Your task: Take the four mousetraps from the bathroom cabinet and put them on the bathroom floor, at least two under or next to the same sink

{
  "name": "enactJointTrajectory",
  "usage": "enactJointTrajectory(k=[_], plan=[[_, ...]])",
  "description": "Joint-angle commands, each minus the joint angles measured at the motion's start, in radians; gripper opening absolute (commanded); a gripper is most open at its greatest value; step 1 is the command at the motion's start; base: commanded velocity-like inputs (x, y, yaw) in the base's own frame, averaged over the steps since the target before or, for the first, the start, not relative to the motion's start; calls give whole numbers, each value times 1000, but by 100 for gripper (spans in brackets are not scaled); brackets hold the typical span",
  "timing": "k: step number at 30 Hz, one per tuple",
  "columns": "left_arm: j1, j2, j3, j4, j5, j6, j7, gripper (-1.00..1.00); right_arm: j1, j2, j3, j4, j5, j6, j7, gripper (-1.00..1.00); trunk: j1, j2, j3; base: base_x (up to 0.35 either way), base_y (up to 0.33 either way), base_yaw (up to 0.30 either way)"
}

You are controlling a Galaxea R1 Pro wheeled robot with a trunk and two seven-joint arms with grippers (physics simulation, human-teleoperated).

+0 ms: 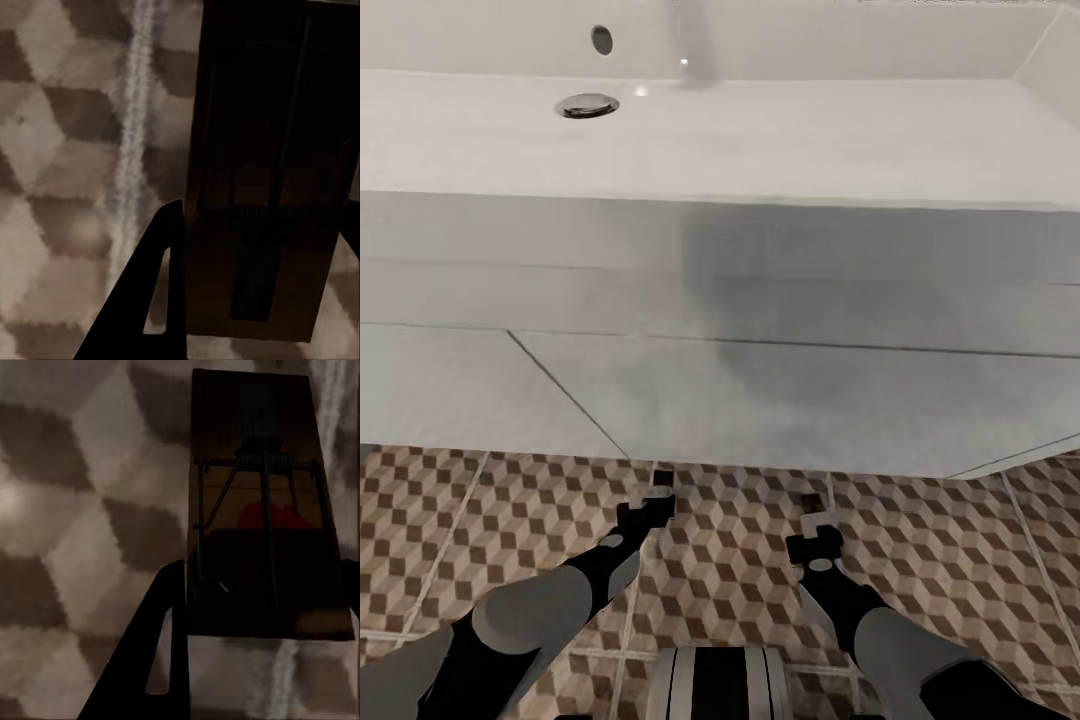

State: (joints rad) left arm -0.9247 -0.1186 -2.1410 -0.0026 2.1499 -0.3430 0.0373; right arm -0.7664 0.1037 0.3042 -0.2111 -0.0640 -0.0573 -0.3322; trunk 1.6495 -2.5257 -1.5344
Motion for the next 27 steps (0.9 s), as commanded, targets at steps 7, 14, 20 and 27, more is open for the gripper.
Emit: enactJointTrajectory(k=[7, 14, 20, 27], plan=[[0, 0, -14, 0, 2, -4, 9, -100, -1, 1, 9, -4, -8, -6, -1, -100, 0, 0, -1, 179, 0, 0], [0, 1, -14, 0, 4, -5, 9, -100, -1, 2, 11, -11, -2, -3, -7, -100, 0, 0, -1, 12, 0, 0], [0, 2, -15, 0, 4, -5, 9, -100, -2, 2, 13, -40, 6, 4, -47, -100, 0, 0, -1, 0, 0, 0], [0, 2, -15, 0, 4, -5, 9, -100, -73, 5, 10, -27, 57, 60, -83, -100, 0, 0, -1, 0, 0, 0]])
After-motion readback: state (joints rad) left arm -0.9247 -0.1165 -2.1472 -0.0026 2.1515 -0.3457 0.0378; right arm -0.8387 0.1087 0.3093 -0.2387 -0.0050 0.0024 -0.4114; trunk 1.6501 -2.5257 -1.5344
